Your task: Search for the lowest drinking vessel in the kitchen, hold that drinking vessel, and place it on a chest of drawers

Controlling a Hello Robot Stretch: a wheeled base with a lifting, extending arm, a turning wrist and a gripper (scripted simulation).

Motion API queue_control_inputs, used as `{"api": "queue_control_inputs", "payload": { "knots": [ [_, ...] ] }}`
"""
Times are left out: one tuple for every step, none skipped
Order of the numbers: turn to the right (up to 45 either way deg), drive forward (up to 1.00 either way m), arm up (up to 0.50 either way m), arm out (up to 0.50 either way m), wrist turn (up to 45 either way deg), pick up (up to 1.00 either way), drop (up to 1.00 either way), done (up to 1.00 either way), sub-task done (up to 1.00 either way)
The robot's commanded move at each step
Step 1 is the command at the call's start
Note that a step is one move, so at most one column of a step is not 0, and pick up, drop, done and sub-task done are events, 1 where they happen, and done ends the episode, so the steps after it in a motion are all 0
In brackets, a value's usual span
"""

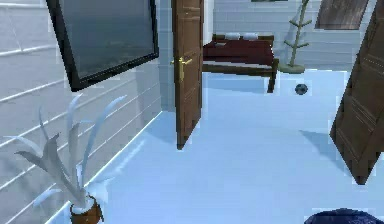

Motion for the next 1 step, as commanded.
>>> {"api": "queue_control_inputs", "payload": {
  "knots": [
    [15.0, 0.0, 0.0, 0.0, 0.0, 0.0, 0.0, 0.0, 0.0]
  ]
}}
